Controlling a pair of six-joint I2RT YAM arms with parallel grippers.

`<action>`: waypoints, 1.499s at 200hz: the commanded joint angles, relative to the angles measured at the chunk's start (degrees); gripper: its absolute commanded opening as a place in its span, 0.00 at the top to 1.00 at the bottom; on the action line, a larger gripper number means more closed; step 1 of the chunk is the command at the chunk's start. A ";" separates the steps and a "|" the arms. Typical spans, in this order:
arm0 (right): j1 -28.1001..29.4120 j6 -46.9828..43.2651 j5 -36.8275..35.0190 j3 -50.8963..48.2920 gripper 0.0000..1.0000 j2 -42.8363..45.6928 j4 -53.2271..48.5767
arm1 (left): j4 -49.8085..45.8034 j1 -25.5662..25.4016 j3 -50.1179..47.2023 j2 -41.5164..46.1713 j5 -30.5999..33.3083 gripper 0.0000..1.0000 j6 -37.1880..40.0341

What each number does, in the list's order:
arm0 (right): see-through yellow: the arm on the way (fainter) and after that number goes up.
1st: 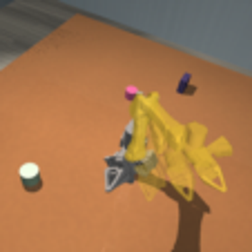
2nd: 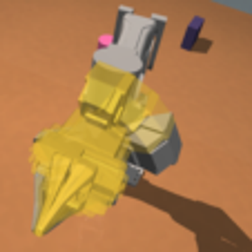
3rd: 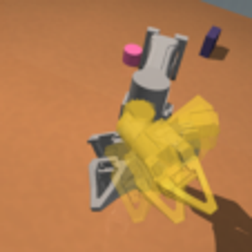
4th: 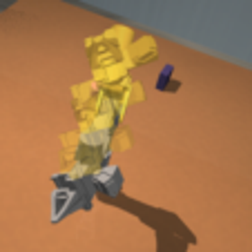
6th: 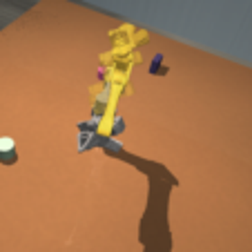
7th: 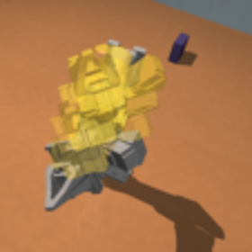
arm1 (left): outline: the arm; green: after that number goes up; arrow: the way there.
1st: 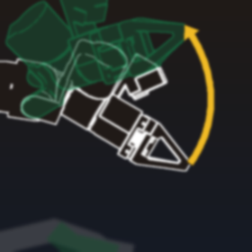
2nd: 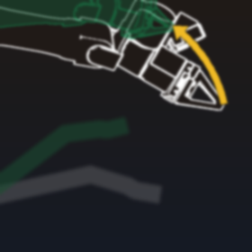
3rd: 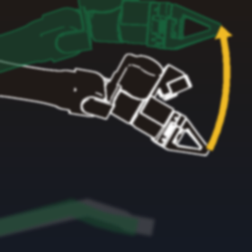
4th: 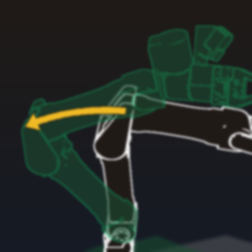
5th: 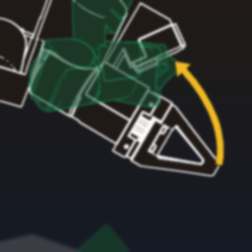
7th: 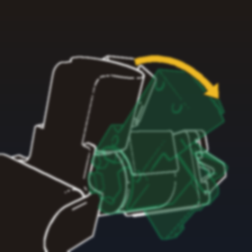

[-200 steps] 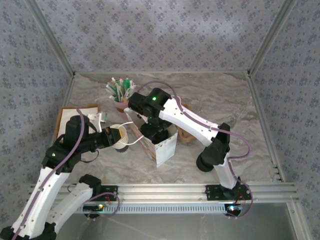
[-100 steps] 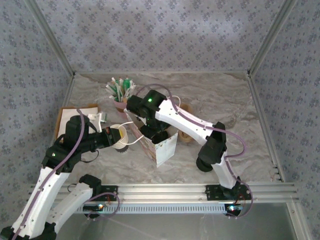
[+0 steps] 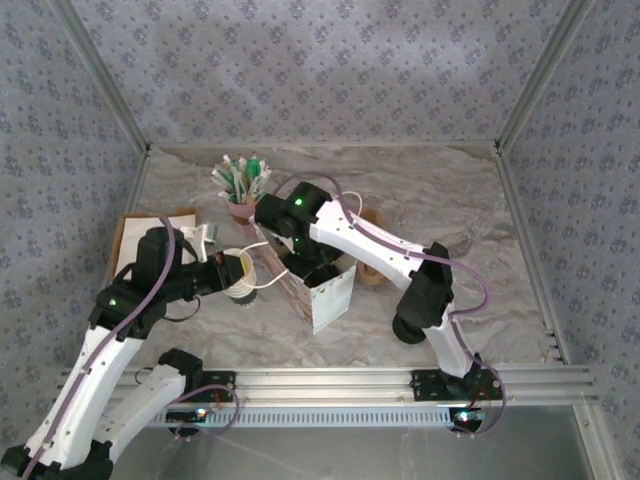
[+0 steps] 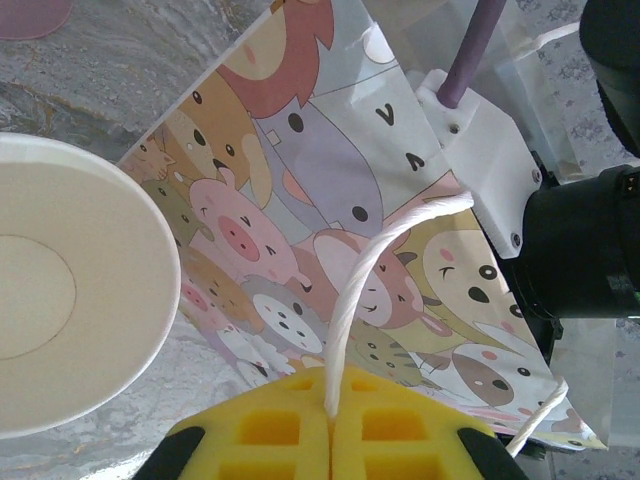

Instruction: Pack the takeout coffee

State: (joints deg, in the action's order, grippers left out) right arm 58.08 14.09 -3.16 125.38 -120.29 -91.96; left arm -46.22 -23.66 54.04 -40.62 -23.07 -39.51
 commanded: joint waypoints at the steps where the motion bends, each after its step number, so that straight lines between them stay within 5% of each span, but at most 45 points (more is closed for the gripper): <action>1: -0.23 -0.60 0.63 -0.06 0.29 -0.21 -3.79 | 1.57 -0.33 0.88 -0.07 0.39 0.94 1.11; 300: 0.45 -1.39 2.85 -0.15 0.29 3.21 -1.66 | 1.57 -0.31 0.84 -1.48 1.32 0.94 1.71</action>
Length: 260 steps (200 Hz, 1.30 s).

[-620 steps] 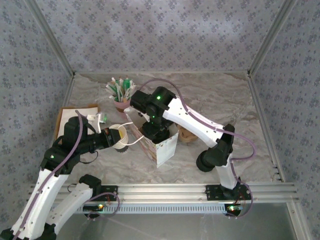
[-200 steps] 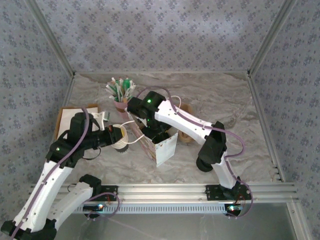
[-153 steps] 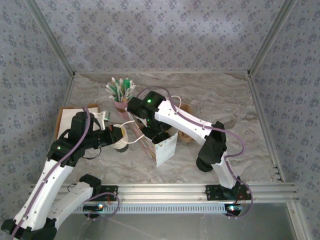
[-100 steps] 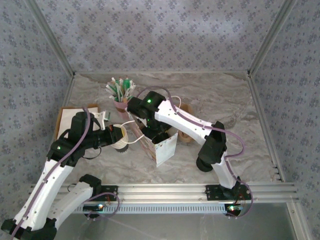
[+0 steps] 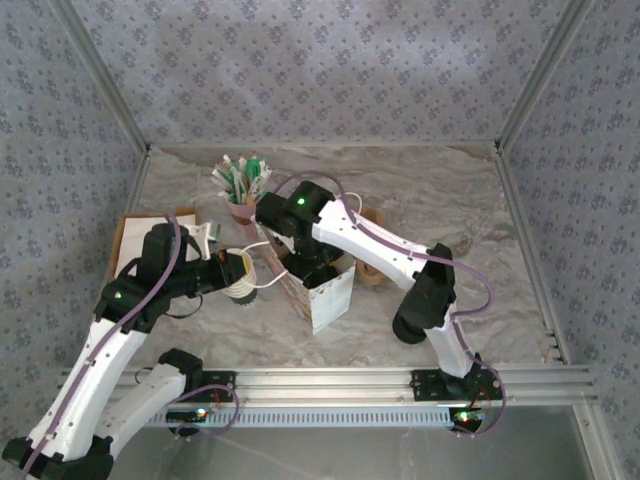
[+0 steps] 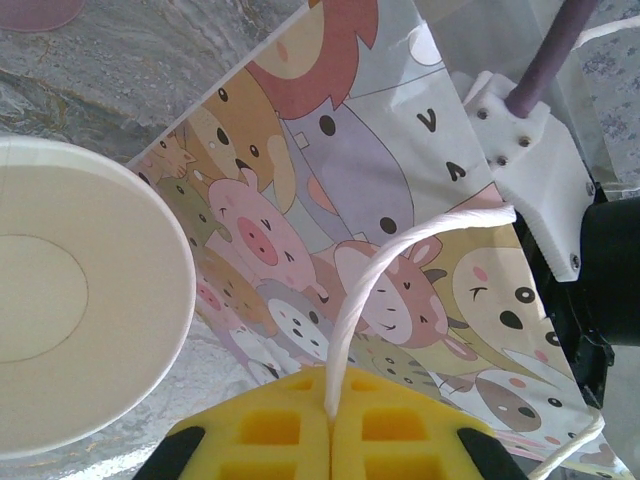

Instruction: Pack the takeout coffee

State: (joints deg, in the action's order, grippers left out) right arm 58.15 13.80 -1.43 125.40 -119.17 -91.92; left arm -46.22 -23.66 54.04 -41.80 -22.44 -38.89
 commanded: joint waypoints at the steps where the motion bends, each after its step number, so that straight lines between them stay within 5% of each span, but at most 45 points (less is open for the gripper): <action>1: 0.34 -1.08 1.10 -0.21 0.29 2.10 -1.70 | 1.57 -0.32 0.86 -0.30 0.66 0.94 1.10; 260: 0.81 -1.54 1.83 -4.02 0.29 5.11 2.16 | 1.39 -0.33 1.01 -0.73 0.87 0.94 1.12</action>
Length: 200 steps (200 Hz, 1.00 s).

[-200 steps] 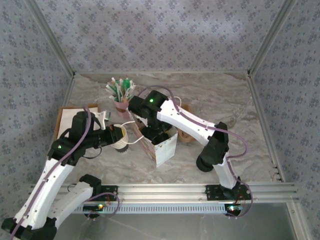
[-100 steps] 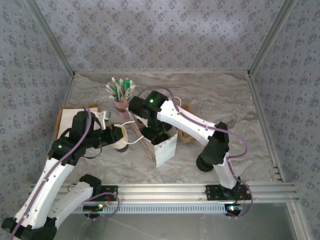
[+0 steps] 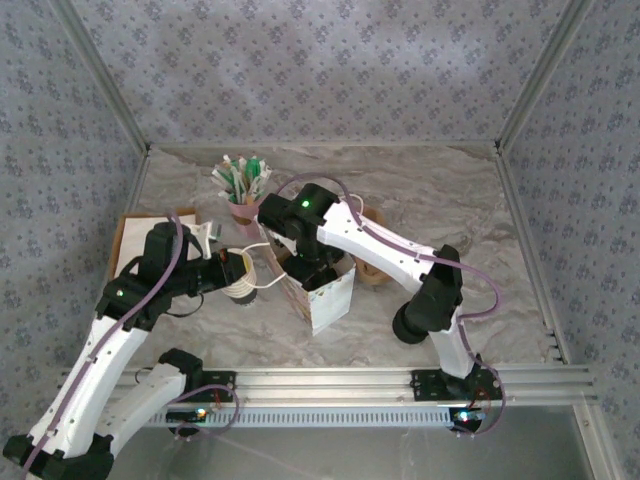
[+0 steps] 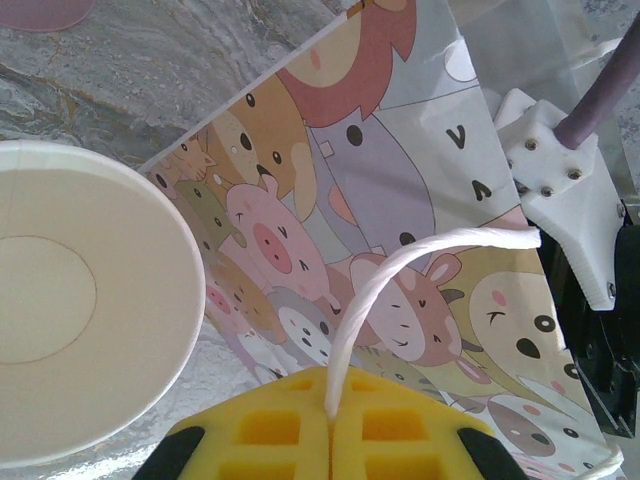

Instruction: Pack the takeout coffee

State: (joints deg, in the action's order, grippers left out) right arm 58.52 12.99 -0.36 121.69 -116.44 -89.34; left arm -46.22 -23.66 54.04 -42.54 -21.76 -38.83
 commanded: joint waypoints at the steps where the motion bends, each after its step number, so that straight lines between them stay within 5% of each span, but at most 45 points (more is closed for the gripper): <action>1: 0.40 -0.71 0.78 -0.31 0.29 2.37 -0.41 | 1.39 -0.33 1.04 0.01 0.21 0.94 1.05; 200: 1.11 -0.78 -0.40 -4.48 0.30 4.68 3.22 | 1.52 -0.33 0.98 -0.06 0.23 0.94 1.05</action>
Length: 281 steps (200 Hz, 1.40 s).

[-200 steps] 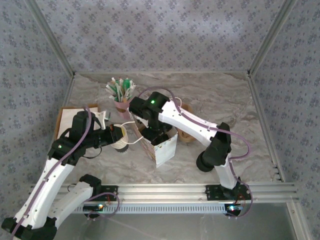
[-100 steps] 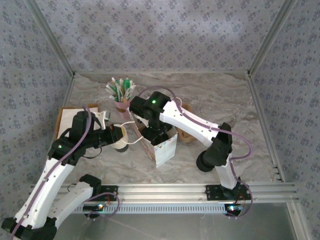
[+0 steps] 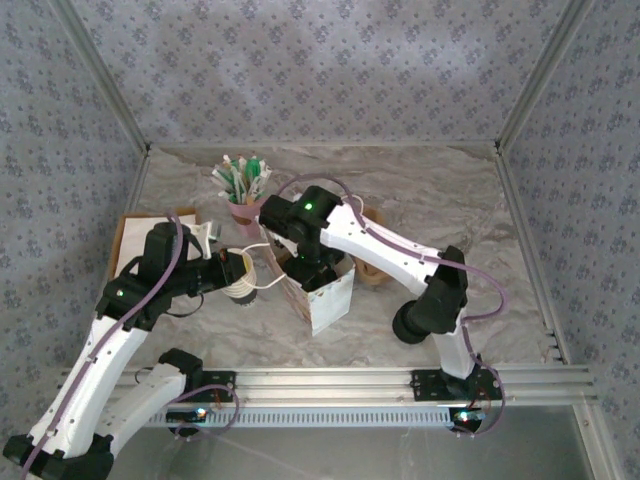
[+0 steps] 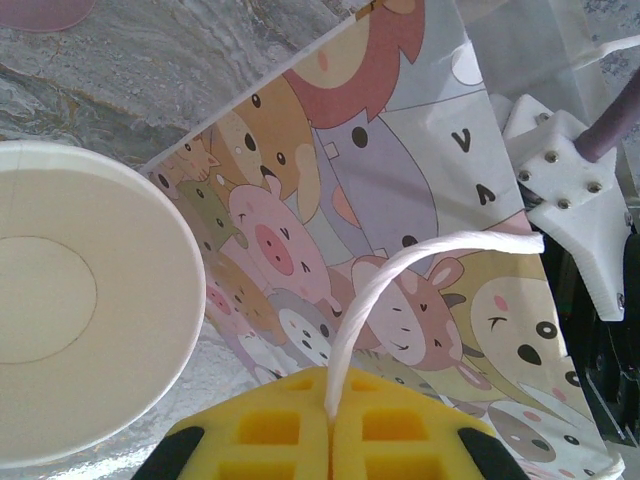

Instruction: Pack the takeout coffee

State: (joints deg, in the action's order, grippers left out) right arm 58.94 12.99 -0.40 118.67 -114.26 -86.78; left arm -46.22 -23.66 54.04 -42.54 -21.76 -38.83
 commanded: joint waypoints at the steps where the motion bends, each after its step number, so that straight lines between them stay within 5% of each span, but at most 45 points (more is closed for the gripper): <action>1: 0.67 -0.78 -0.33 -1.49 0.30 2.57 0.70 | 1.50 -0.33 1.02 -0.07 0.23 0.94 1.04; 281: 0.78 -1.22 0.08 -4.37 0.29 3.60 2.67 | 1.60 -0.31 1.07 -0.59 0.14 0.94 1.00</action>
State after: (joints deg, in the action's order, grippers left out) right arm 59.29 12.56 -0.40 115.18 -112.66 -83.83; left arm -46.22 -23.66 54.04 -43.24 -21.58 -38.85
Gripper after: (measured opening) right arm 0.708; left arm 0.064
